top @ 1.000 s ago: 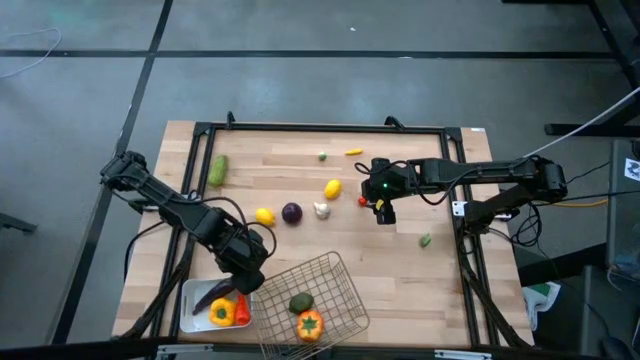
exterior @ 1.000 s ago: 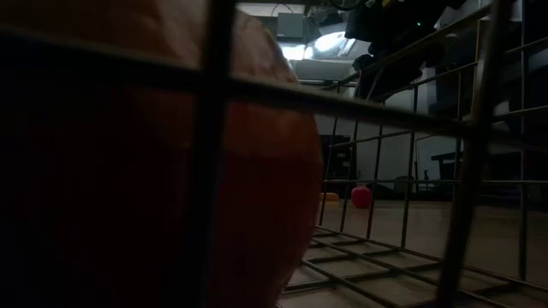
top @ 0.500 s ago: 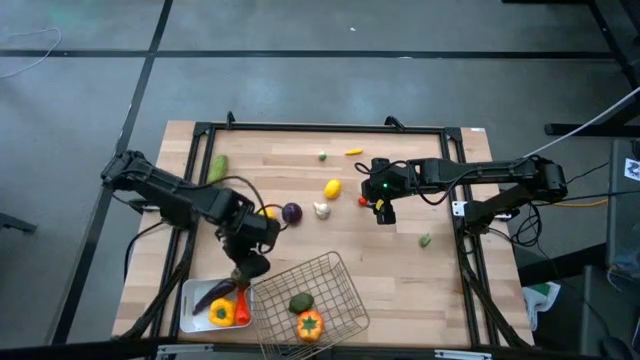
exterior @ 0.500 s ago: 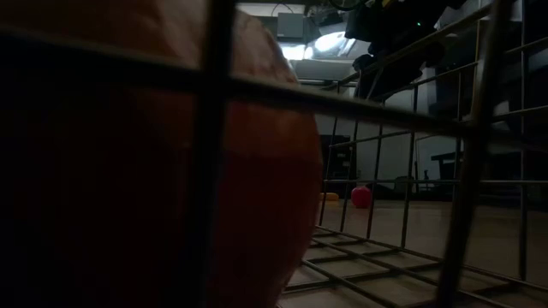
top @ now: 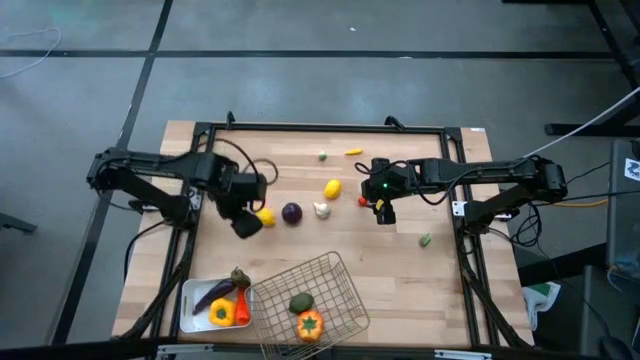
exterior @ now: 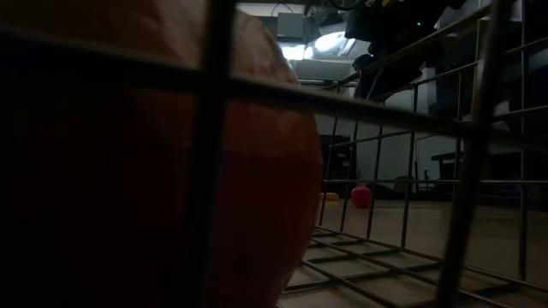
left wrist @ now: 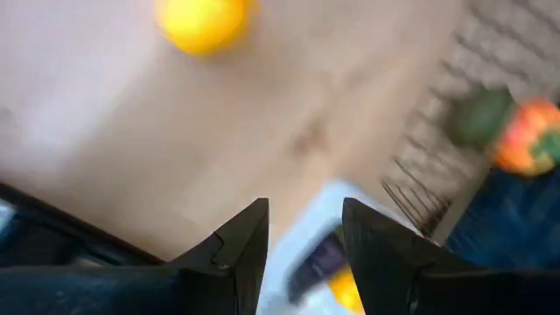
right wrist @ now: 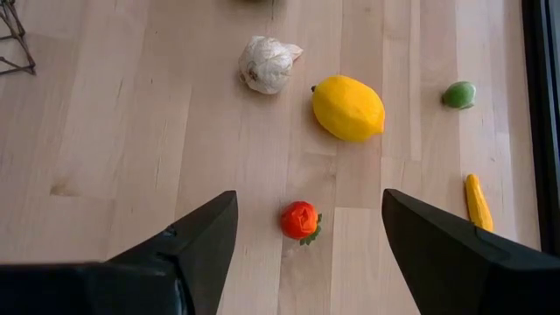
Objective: Sort produce into baskets
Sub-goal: Put the light green cucumber into the white bin
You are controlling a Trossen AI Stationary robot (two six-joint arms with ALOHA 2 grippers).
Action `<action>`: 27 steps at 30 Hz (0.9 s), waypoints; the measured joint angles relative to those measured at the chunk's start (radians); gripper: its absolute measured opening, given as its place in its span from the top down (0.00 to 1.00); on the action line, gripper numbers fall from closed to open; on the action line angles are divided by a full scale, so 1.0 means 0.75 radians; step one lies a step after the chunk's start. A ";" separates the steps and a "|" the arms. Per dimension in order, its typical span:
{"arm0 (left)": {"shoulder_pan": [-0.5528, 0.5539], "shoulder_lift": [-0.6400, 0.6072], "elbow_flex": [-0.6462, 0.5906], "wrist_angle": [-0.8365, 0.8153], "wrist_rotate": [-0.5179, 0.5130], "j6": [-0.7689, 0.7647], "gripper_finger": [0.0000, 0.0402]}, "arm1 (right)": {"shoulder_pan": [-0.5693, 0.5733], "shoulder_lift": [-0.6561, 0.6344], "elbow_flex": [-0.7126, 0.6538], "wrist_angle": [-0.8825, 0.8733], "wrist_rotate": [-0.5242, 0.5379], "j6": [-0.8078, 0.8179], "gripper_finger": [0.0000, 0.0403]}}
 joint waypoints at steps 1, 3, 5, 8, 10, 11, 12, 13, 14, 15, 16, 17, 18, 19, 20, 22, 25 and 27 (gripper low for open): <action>0.028 -0.006 0.000 -0.013 -0.040 0.014 0.64 | 0.000 0.000 0.000 0.000 0.000 0.000 0.30; 0.091 -0.017 0.000 -0.032 -0.112 0.048 0.64 | 0.000 0.000 0.000 0.001 0.000 0.000 0.30; 0.151 -0.018 0.001 -0.037 -0.182 0.097 0.64 | 0.000 0.000 0.000 0.002 0.000 0.000 0.30; 0.247 -0.014 0.000 -0.024 -0.286 0.203 0.64 | 0.000 0.000 0.000 0.004 0.000 0.000 0.30; 0.314 -0.007 0.001 0.011 -0.334 0.264 0.64 | 0.000 0.000 0.000 0.006 0.000 0.000 0.30; 0.347 -0.006 0.000 0.030 -0.340 0.283 0.64 | 0.000 0.000 0.000 0.008 0.000 0.000 0.30; 0.379 -0.006 0.000 0.046 -0.341 0.299 0.64 | 0.000 0.000 0.000 0.011 0.000 0.000 0.30; 0.409 -0.007 0.001 0.062 -0.342 0.311 0.64 | 0.000 0.000 0.000 0.011 0.000 0.000 0.30; 0.437 -0.008 0.001 0.077 -0.344 0.320 0.64 | 0.000 0.000 0.000 0.011 0.000 0.000 0.30; 0.463 -0.007 0.001 0.092 -0.350 0.328 0.64 | 0.000 0.000 0.000 0.011 0.000 0.000 0.30; 0.489 -0.007 0.001 0.100 -0.361 0.335 0.64 | 0.000 0.000 0.000 0.011 0.000 0.000 0.30; 0.514 -0.007 0.000 0.100 -0.377 0.336 0.64 | 0.000 0.000 0.000 0.011 0.000 0.000 0.30; 0.535 -0.007 0.001 0.096 -0.397 0.336 0.64 | 0.000 0.000 0.000 0.011 0.000 0.000 0.30; 0.557 -0.007 0.000 0.094 -0.427 0.335 0.64 | 0.000 0.000 0.000 0.011 0.000 0.000 0.30; 0.576 -0.007 -0.001 0.097 -0.470 0.335 0.64 | 0.000 0.000 0.000 0.011 0.000 0.000 0.30; 0.612 -0.007 -0.018 0.097 -0.536 0.318 0.64 | 0.000 0.000 0.000 0.011 0.000 0.000 0.30; 0.650 -0.007 -0.057 0.097 -0.567 0.268 0.64 | 0.000 0.000 0.000 0.011 0.000 0.000 0.30; 0.675 -0.007 -0.089 0.098 -0.577 0.268 0.64 | 0.000 0.000 0.000 0.010 0.000 0.000 0.30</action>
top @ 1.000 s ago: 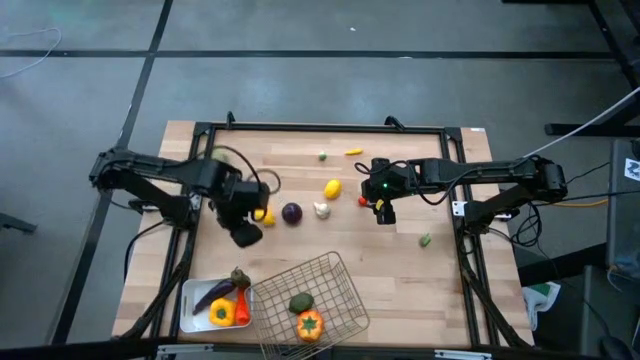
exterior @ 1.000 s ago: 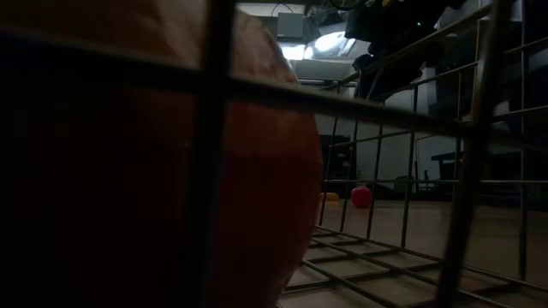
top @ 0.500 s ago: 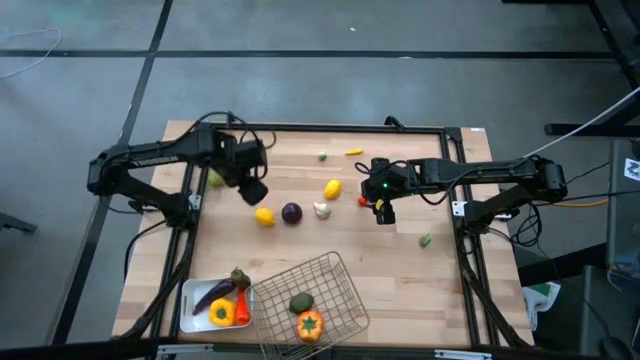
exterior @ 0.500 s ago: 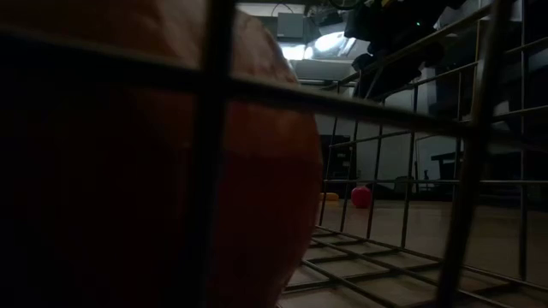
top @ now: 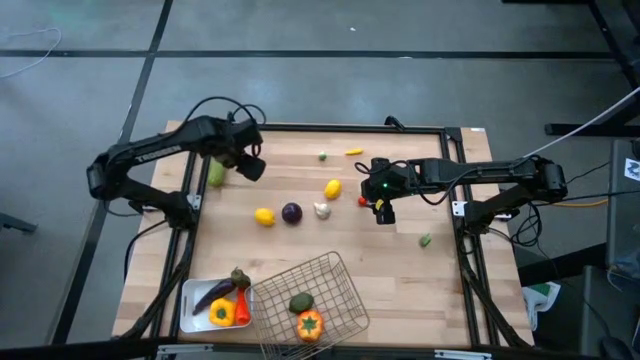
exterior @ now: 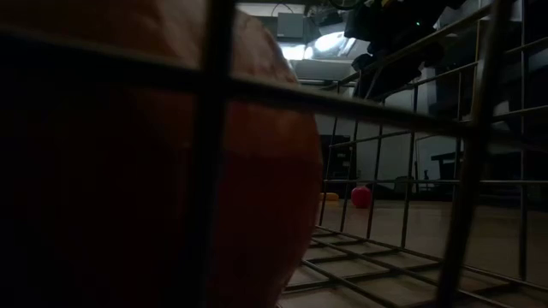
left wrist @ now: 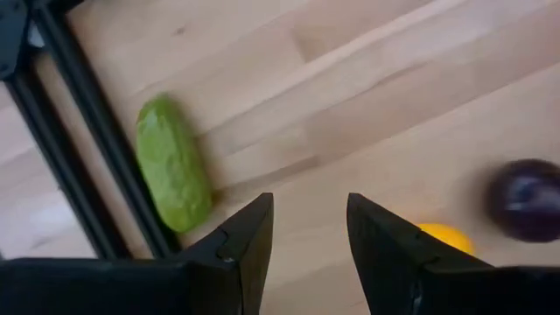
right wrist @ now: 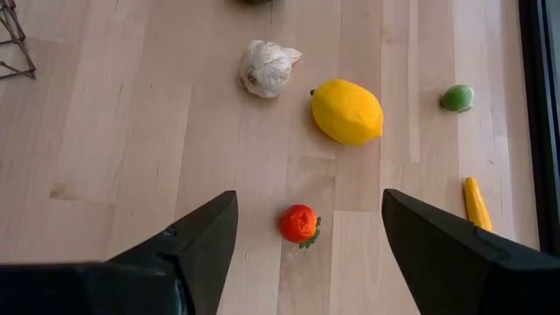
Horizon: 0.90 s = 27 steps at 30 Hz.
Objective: Sort produce into baskets
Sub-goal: Put the light green cucumber into the white bin
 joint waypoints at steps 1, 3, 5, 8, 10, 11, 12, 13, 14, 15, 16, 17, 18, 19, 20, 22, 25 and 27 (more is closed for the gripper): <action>0.014 0.000 -0.018 0.001 -0.002 0.023 0.64 | 0.000 0.000 0.000 0.000 0.000 0.000 0.30; 0.041 0.000 -0.055 -0.001 -0.010 0.082 0.64 | 0.000 0.000 0.000 0.000 0.000 0.000 0.30; 0.068 0.000 -0.094 0.000 -0.029 0.097 0.64 | 0.000 0.000 0.000 0.000 -0.001 0.000 0.30; 0.120 0.000 -0.154 -0.001 -0.032 0.097 0.62 | 0.000 0.000 0.000 0.000 -0.001 0.000 0.30; 0.155 0.000 -0.192 0.003 -0.022 0.099 0.57 | 0.000 0.000 0.000 0.002 -0.001 0.000 0.30; 0.171 0.000 -0.211 0.010 -0.008 0.107 0.55 | 0.000 0.000 0.000 0.002 -0.001 0.000 0.30; 0.185 0.000 -0.229 0.021 0.005 0.121 0.52 | 0.000 0.000 0.000 0.002 -0.001 0.000 0.30; 0.197 0.000 -0.244 0.031 0.011 0.142 0.49 | 0.000 0.000 0.000 0.003 -0.001 0.001 0.30; 0.210 0.000 -0.261 0.044 0.015 0.158 0.46 | 0.000 0.000 0.000 0.003 -0.001 0.000 0.30; 0.225 0.000 -0.276 0.054 0.015 0.171 0.43 | 0.000 0.000 0.000 0.003 -0.001 0.000 0.30; 0.239 0.000 -0.291 0.064 0.014 0.177 0.40 | 0.000 0.000 0.000 0.003 -0.001 0.000 0.30; 0.252 0.000 -0.304 0.073 0.012 0.177 0.37 | 0.000 0.000 0.000 0.003 -0.001 0.000 0.30; 0.265 0.000 -0.314 0.075 0.005 0.172 0.35 | 0.000 0.000 0.000 0.003 -0.001 0.000 0.30; 0.278 0.000 -0.324 0.073 -0.008 0.158 0.33 | 0.000 0.000 0.000 0.003 -0.001 0.000 0.30; 0.288 0.000 -0.330 0.069 -0.026 0.136 0.32 | 0.000 0.000 0.000 0.003 -0.001 0.000 0.30; 0.308 0.000 -0.344 0.069 -0.076 0.101 0.31 | 0.000 0.000 0.000 0.003 -0.001 0.000 0.30; 0.326 -0.001 -0.363 0.078 -0.118 0.059 0.30 | 0.000 0.000 0.000 0.003 -0.001 0.000 0.30; 0.329 -0.001 -0.396 0.119 -0.125 0.050 0.30 | 0.000 0.000 0.000 0.003 -0.001 0.000 0.30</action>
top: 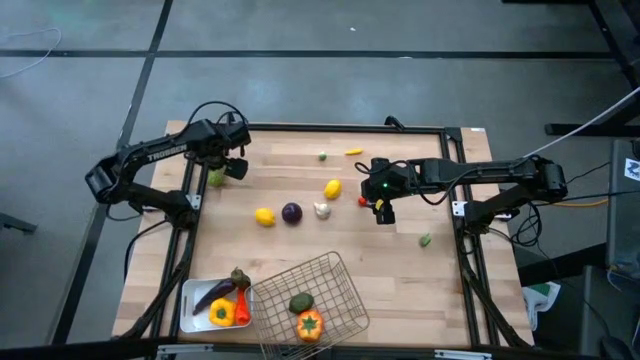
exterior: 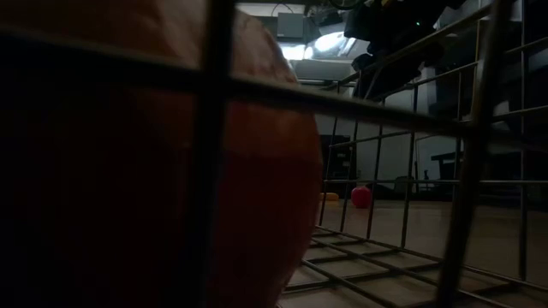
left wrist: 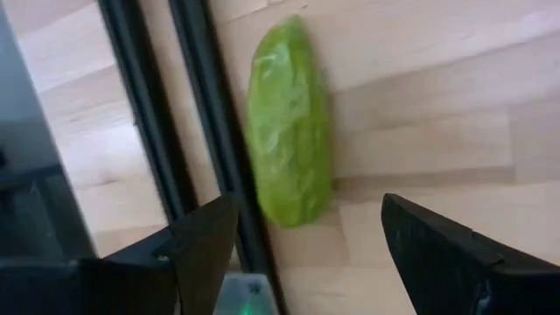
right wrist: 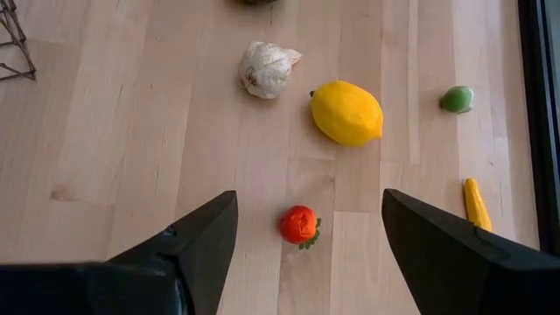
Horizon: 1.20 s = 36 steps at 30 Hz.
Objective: Sort produce into baskets
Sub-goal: Put the light green cucumber into the white bin
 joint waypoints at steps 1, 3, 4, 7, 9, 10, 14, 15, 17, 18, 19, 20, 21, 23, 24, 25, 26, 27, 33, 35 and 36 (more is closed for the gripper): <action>0.006 0.000 -0.021 0.044 -0.002 0.009 0.30 | 0.000 0.000 0.000 0.000 0.000 0.000 0.30; 0.028 0.000 -0.069 0.147 0.003 0.044 0.30 | 0.000 0.000 0.000 0.000 -0.001 0.000 0.30; 0.041 0.000 -0.095 0.195 0.004 0.054 0.30 | 0.000 0.000 0.000 0.001 -0.002 0.000 0.30; 0.090 0.000 -0.161 0.291 0.009 0.061 0.30 | 0.000 0.000 0.000 0.001 -0.002 0.000 0.30; 0.126 0.000 -0.192 0.311 0.009 0.058 0.30 | 0.000 0.000 0.000 0.001 -0.002 0.000 0.30; 0.145 0.000 -0.207 0.319 0.009 0.057 0.30 | 0.000 0.000 0.000 0.001 -0.002 0.000 0.30; 0.207 0.000 -0.266 0.365 0.010 0.056 0.30 | 0.000 0.000 0.000 0.001 -0.003 0.000 0.30; 0.217 0.000 -0.286 0.384 0.010 0.056 0.30 | 0.000 0.000 0.000 0.001 -0.003 0.000 0.30; 0.232 0.000 -0.321 0.426 0.043 0.056 0.30 | 0.000 0.000 0.000 0.001 -0.003 0.000 0.30; 0.238 0.000 -0.339 0.452 0.066 0.059 0.30 | 0.000 0.000 0.000 0.001 -0.003 0.000 0.30; 0.241 0.000 -0.356 0.479 0.086 0.063 0.30 | 0.000 0.000 0.000 0.001 -0.003 0.000 0.30; 0.244 0.000 -0.373 0.509 0.104 0.067 0.30 | 0.000 0.000 0.000 0.001 -0.003 0.000 0.30; 0.243 0.000 -0.388 0.536 0.119 0.069 0.30 | 0.000 0.000 0.000 0.001 -0.003 0.000 0.30; 0.243 0.001 -0.410 0.563 0.130 0.067 0.31 | 0.000 0.000 0.000 0.001 -0.003 0.000 0.30; 0.243 0.001 -0.412 0.564 0.131 0.067 0.32 | 0.000 0.000 0.000 0.001 -0.003 0.000 0.30; 0.243 0.000 -0.412 0.568 0.132 0.067 0.34 | 0.000 0.000 0.000 0.001 -0.003 0.000 0.30; 0.243 0.000 -0.411 0.574 0.132 0.067 0.36 | 0.000 0.000 0.000 0.001 -0.003 0.000 0.30; 0.243 0.001 -0.406 0.572 0.138 0.067 0.39 | 0.000 0.000 0.000 0.001 -0.003 0.000 0.30; 0.243 0.001 -0.334 0.578 0.238 0.097 0.54 | 0.000 0.000 0.000 0.001 -0.003 0.000 0.30; 0.243 0.001 -0.297 0.576 0.284 0.097 0.54 | 0.000 0.000 0.000 0.001 -0.003 0.000 0.30; 0.243 0.001 -0.275 0.572 0.309 0.097 0.54 | 0.000 0.000 0.000 0.001 -0.003 0.000 0.30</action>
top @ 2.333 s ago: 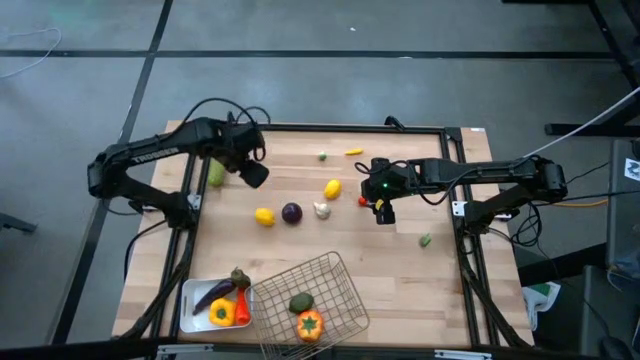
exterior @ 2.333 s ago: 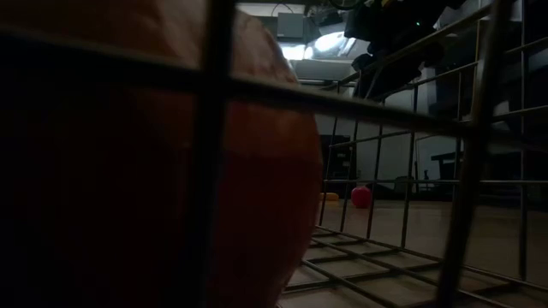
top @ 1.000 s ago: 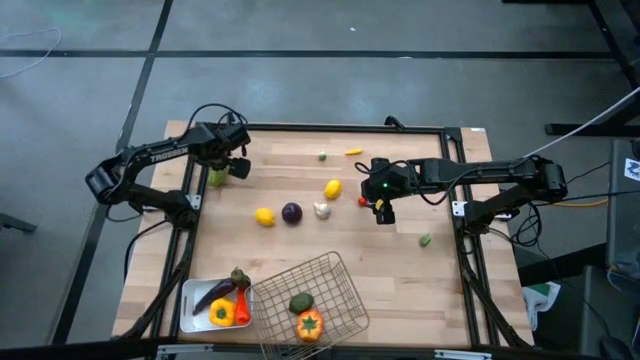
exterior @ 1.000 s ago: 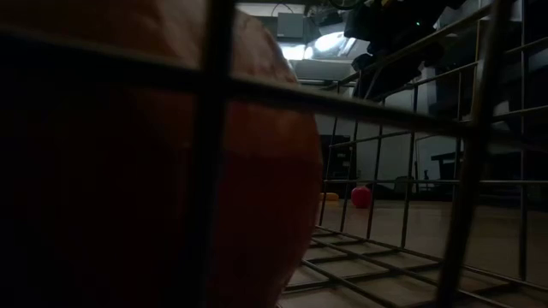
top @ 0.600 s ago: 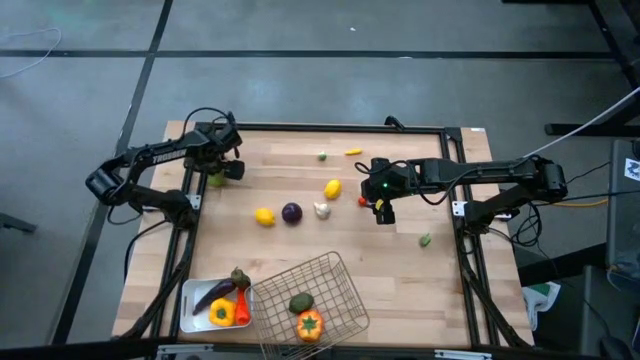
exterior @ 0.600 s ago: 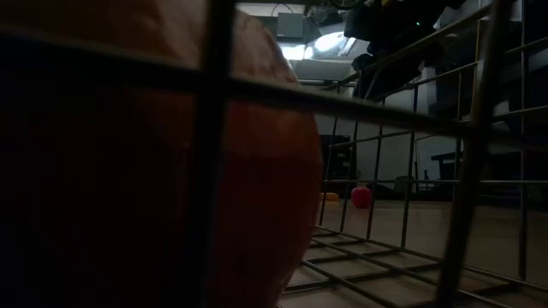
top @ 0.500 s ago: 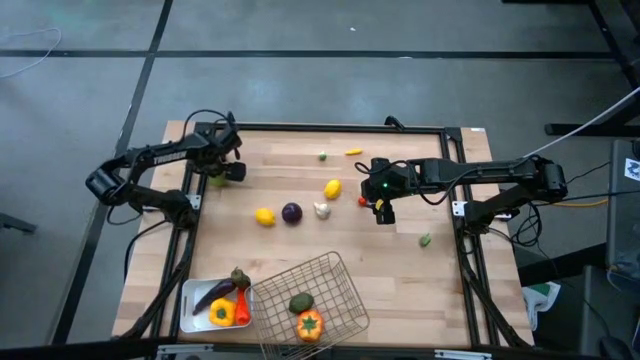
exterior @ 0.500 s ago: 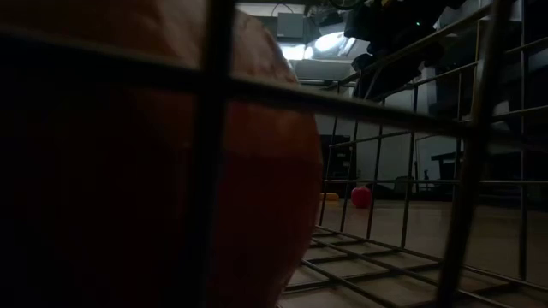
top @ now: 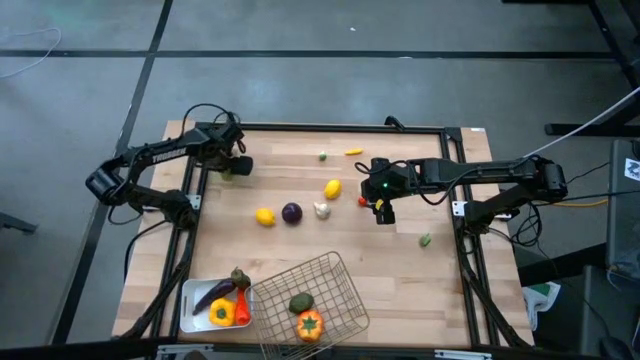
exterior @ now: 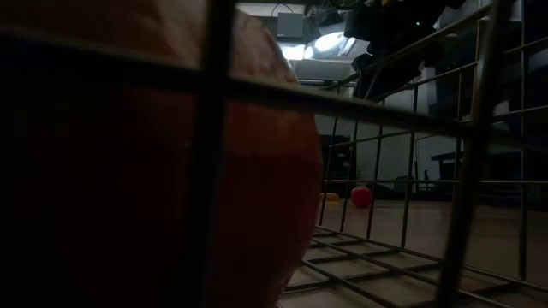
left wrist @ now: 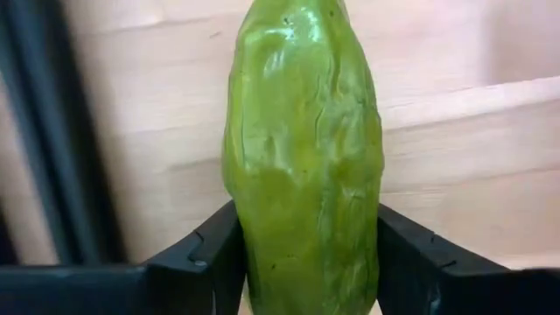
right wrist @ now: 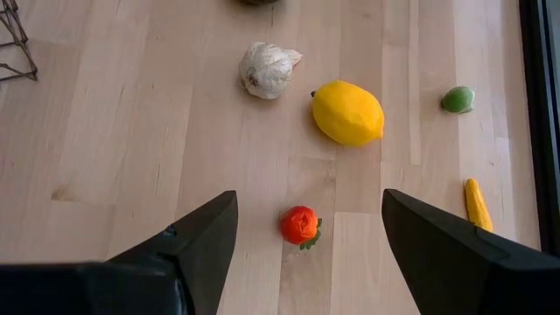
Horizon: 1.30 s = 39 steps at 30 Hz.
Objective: Sort produce into baskets
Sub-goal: Put the light green cucumber into the white bin
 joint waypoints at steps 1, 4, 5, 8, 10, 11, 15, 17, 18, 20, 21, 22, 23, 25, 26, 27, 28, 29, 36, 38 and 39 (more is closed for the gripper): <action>0.000 0.000 0.025 -0.008 0.034 0.001 0.54 | 0.000 0.000 0.000 0.000 0.000 0.000 0.30; -0.008 -0.017 0.113 -0.058 0.160 0.035 0.50 | 0.000 0.000 0.000 0.000 0.000 0.001 0.30; -0.013 -0.027 0.148 -0.085 0.209 0.051 0.49 | 0.000 0.000 0.000 0.001 0.000 0.000 0.30; -0.047 -0.066 0.255 -0.207 0.346 0.089 0.48 | 0.000 0.000 0.000 0.006 0.000 0.000 0.30; -0.084 -0.093 0.324 -0.318 0.414 0.100 0.49 | 0.000 0.000 0.001 0.006 0.000 0.000 0.30; -0.109 -0.111 0.353 -0.373 0.441 0.099 0.49 | 0.000 0.000 0.000 0.006 0.000 0.000 0.30; -0.244 -0.192 0.429 -0.605 0.523 0.028 0.51 | 0.000 0.000 0.000 0.006 0.000 0.000 0.30; -0.335 -0.245 0.437 -0.703 0.551 -0.054 0.51 | 0.000 0.000 0.000 0.006 0.000 0.000 0.30; -0.384 -0.270 0.437 -0.750 0.567 -0.098 0.50 | 0.000 0.000 0.001 0.006 0.000 0.000 0.30; -0.488 -0.321 0.437 -0.835 0.587 -0.204 0.50 | 0.000 0.000 0.000 0.006 0.000 0.000 0.30; -0.544 -0.346 0.437 -0.875 0.600 -0.269 0.49 | 0.000 0.000 0.000 0.006 0.000 0.000 0.30; -0.600 -0.369 0.437 -0.911 0.612 -0.335 0.49 | 0.000 0.000 0.000 0.006 0.000 0.000 0.30; -0.657 -0.392 0.437 -0.943 0.632 -0.406 0.49 | 0.000 0.000 0.000 0.006 0.000 0.000 0.30; -0.772 -0.435 0.437 -0.979 0.675 -0.553 0.49 | 0.000 0.000 0.000 0.006 0.000 0.000 0.30; -0.831 -0.453 0.437 -0.986 0.701 -0.632 0.49 | 0.000 0.000 0.001 0.005 0.000 0.000 0.30; -0.888 -0.470 0.437 -0.981 0.724 -0.711 0.49 | 0.000 0.000 0.000 0.006 0.000 0.000 0.30; -0.951 -0.484 0.437 -0.974 0.750 -0.792 0.49 | 0.000 0.000 0.000 0.005 0.000 0.000 0.30; -1.009 -0.494 0.437 -0.970 0.777 -0.872 0.49 | 0.000 0.000 0.000 0.005 0.000 0.000 0.30; -1.386 -0.492 0.437 -0.911 1.052 -1.412 0.49 | 0.000 0.000 0.000 0.005 0.000 0.000 0.30; -1.479 -0.478 0.437 -0.833 1.083 -1.537 0.49 | 0.000 0.000 0.000 0.005 0.000 0.000 0.30; -1.525 -0.470 0.437 -0.787 1.084 -1.596 0.49 | 0.000 0.000 0.000 0.005 -0.001 0.000 0.30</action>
